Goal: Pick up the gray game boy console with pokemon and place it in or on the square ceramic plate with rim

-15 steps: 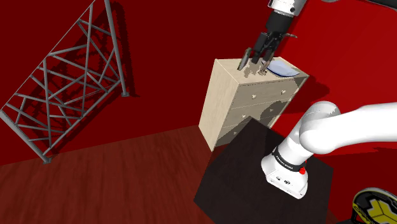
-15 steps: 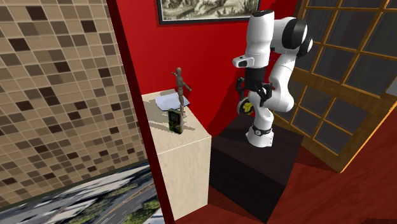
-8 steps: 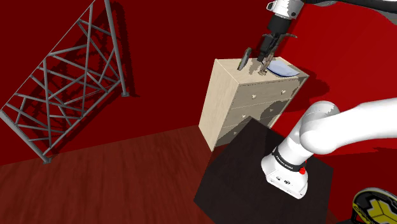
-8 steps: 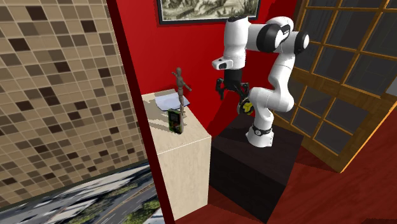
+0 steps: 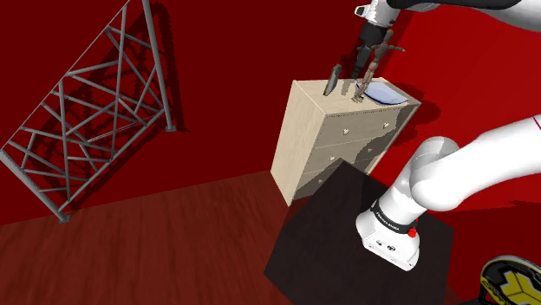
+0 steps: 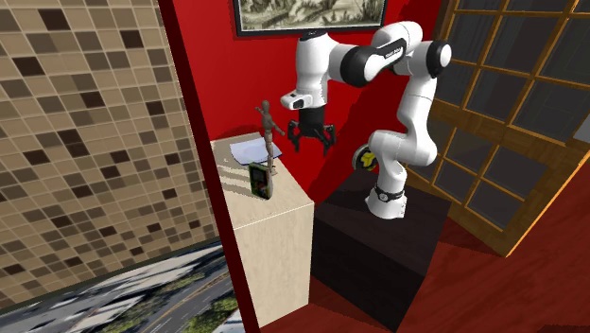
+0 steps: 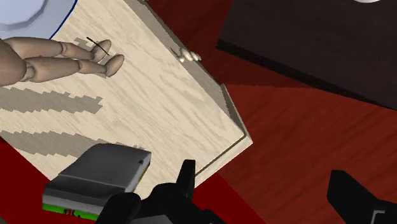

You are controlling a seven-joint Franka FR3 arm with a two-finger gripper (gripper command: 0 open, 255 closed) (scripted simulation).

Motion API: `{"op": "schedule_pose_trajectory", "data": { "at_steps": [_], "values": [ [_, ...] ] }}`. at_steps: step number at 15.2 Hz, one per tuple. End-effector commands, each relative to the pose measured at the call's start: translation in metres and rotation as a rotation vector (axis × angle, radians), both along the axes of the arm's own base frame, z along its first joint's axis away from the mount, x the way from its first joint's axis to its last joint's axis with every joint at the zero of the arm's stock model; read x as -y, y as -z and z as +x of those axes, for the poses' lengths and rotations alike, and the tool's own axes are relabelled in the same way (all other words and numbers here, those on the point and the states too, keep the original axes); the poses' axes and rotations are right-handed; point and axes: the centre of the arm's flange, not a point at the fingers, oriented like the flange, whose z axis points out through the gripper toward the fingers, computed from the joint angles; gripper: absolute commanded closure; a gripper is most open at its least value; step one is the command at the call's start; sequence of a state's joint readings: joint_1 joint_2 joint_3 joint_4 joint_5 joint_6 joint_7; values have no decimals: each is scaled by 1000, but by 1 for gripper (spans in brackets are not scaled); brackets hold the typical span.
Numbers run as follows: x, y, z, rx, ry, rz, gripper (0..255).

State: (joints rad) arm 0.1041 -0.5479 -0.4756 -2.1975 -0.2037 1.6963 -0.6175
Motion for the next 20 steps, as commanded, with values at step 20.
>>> {"op": "schedule_pose_trajectory", "data": {
  "at_steps": [20],
  "values": [
    [121, 68, 112, 18, -417, -51, 0]
  ]
}}
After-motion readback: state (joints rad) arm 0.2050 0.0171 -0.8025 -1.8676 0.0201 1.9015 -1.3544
